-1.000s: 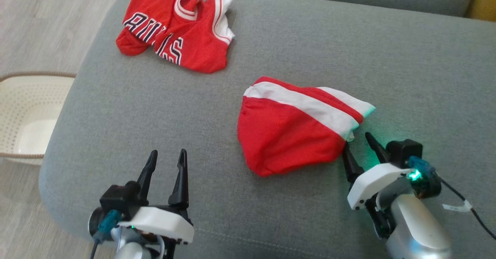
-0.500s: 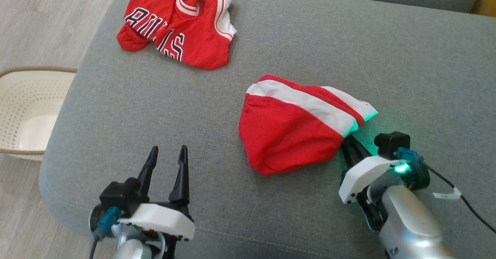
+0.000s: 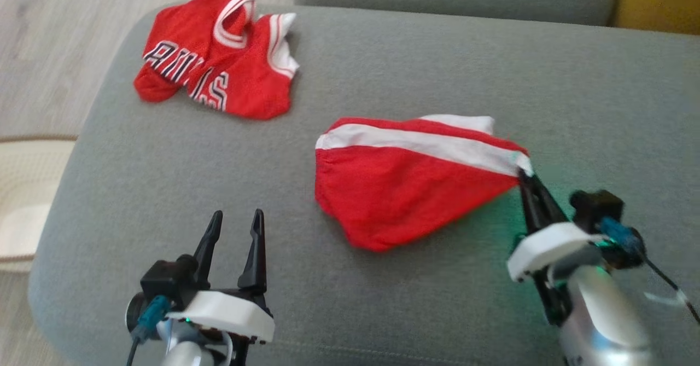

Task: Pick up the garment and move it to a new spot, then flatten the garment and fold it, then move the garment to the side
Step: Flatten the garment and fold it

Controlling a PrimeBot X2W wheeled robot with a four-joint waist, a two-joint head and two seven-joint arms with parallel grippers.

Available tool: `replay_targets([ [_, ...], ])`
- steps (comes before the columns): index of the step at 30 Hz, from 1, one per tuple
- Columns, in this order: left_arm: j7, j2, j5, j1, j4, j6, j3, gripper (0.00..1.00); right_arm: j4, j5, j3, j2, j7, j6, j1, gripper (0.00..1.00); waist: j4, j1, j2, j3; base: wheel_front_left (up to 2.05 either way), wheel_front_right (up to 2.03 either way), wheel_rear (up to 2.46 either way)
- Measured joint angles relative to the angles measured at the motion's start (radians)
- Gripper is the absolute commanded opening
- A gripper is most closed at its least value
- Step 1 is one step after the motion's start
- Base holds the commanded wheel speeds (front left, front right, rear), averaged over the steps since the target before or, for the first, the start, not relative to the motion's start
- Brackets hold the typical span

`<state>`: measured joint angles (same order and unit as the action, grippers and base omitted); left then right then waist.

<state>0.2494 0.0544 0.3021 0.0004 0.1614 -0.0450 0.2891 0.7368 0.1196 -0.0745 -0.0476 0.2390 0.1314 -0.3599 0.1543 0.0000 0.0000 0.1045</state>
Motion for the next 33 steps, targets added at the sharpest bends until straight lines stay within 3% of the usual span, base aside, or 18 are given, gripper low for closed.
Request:
replay_targets([
  [8,0.000,0.000,0.000,0.032,0.000,0.001,0.019,1.00,-0.156,-0.119,0.163,0.001,-0.028,0.000,0.147,0.00,-0.078,0.0000,0.0000,-0.032,0.00,0.00,0.00],
  [21,0.000,0.000,-0.002,0.031,0.000,0.001,0.023,1.00,-0.243,-0.200,0.232,0.002,-0.084,0.000,0.192,0.00,-0.124,0.0000,0.0000,-0.012,0.00,0.00,0.00],
  [23,0.000,0.000,-0.002,0.030,0.000,0.001,0.023,1.00,-0.245,-0.200,0.238,0.002,-0.084,0.000,0.192,0.49,-0.127,0.0000,0.0000,-0.010,0.00,0.00,0.00],
  [24,0.000,0.000,-0.002,0.030,0.000,0.001,0.023,1.00,-0.246,-0.200,0.239,0.002,-0.085,0.000,0.192,0.95,-0.128,0.0000,0.0000,-0.009,0.00,0.00,0.00],
  [25,0.000,0.000,-0.002,0.030,0.000,0.001,0.023,1.00,-0.248,-0.200,0.238,0.002,-0.085,0.000,0.193,1.00,-0.129,0.0000,0.0000,-0.009,0.00,0.00,0.00],
  [33,0.000,0.000,-0.002,0.030,0.004,0.001,0.023,1.00,-0.271,-0.161,0.184,0.002,-0.085,0.000,0.235,1.00,-0.140,0.0000,0.0000,-0.018,0.00,0.00,0.00],
])
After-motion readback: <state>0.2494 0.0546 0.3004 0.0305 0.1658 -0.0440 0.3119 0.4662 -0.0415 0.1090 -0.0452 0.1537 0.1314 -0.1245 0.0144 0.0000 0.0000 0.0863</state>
